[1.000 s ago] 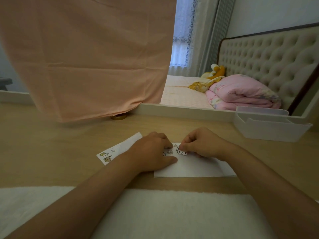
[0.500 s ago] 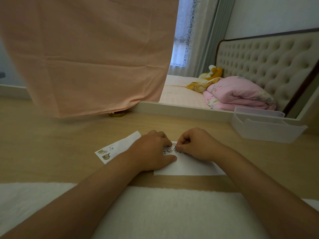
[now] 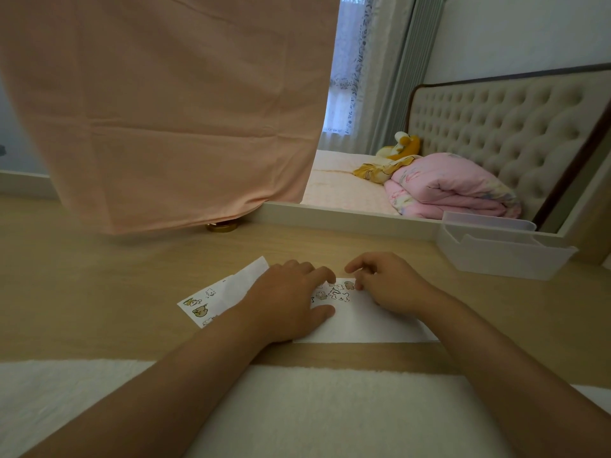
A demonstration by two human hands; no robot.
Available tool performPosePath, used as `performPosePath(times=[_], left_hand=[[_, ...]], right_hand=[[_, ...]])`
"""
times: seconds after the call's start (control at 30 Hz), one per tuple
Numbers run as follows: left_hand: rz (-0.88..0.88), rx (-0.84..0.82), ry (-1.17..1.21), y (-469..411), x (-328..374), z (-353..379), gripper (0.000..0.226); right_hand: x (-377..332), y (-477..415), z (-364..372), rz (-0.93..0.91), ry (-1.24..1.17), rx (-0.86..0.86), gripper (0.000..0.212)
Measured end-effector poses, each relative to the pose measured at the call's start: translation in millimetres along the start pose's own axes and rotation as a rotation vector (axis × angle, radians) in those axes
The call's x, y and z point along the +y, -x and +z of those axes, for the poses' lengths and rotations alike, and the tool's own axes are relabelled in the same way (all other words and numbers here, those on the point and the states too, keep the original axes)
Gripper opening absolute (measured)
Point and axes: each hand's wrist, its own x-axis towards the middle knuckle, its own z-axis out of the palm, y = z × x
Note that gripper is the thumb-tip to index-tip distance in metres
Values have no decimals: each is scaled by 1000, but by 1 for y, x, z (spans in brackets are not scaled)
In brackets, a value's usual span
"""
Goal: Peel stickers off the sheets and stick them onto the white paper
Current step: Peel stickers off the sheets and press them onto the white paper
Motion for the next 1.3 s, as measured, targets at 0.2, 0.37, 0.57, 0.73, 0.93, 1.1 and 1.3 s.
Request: performPosePath(times=[0.2, 0.37, 0.57, 0.73, 0.93, 1.1, 1.3], left_hand=[[39, -41, -66, 2, 2, 2, 45], [47, -102, -103, 4, 2, 4, 50], [55, -135, -299, 5, 12, 4, 53], [29, -186, -385, 4, 20, 1, 55], [118, -67, -366, 5, 23, 3, 56], [74, -180, -63, 4, 18, 2, 52], [62, -223, 2, 6, 16, 3, 53]], right_hand=[[-1, 4, 3, -55, 97, 1, 22], [-5, 19, 2, -165, 259, -24, 19], [-11, 34, 2, -239, 538, -100, 42], [-12, 50, 2, -277, 662, -125, 50], [-10, 53, 2, -301, 704, -91, 48], [-11, 52, 5, -311, 692, -73, 48], [-8, 51, 6, -314, 658, -45, 48]])
